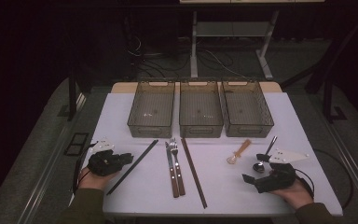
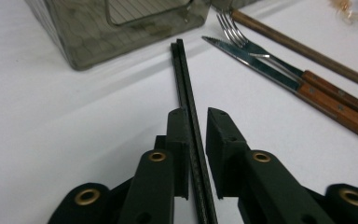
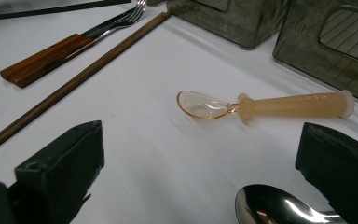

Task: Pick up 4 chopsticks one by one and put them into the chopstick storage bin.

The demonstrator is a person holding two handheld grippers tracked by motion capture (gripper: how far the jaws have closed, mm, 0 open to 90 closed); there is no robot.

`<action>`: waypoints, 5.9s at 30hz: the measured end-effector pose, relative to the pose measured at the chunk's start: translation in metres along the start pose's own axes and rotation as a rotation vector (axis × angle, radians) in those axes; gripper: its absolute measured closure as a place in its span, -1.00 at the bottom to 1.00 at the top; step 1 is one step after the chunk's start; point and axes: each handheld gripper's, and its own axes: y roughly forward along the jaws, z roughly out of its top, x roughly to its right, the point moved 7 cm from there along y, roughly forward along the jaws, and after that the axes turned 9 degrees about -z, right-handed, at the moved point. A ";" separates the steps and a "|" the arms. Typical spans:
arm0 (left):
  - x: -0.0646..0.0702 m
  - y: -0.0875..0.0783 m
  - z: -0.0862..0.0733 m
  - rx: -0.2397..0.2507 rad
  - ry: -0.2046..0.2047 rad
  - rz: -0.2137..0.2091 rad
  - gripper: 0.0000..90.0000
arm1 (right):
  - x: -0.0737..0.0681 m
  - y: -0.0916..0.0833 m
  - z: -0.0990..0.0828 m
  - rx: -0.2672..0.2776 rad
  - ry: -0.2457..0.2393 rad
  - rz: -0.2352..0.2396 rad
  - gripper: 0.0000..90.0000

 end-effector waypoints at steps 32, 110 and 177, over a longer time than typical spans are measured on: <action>-0.002 0.012 -0.014 -0.137 -0.012 -0.001 0.82 | -0.001 0.000 0.000 0.001 -0.017 -0.007 -0.97; 0.016 0.006 0.016 -0.067 0.028 -0.020 0.89 | -0.002 0.000 0.000 0.006 -0.014 -0.007 -0.97; 0.004 0.036 0.107 0.007 0.055 -0.071 0.89 | -0.001 -0.002 0.001 0.017 -0.012 -0.015 -0.97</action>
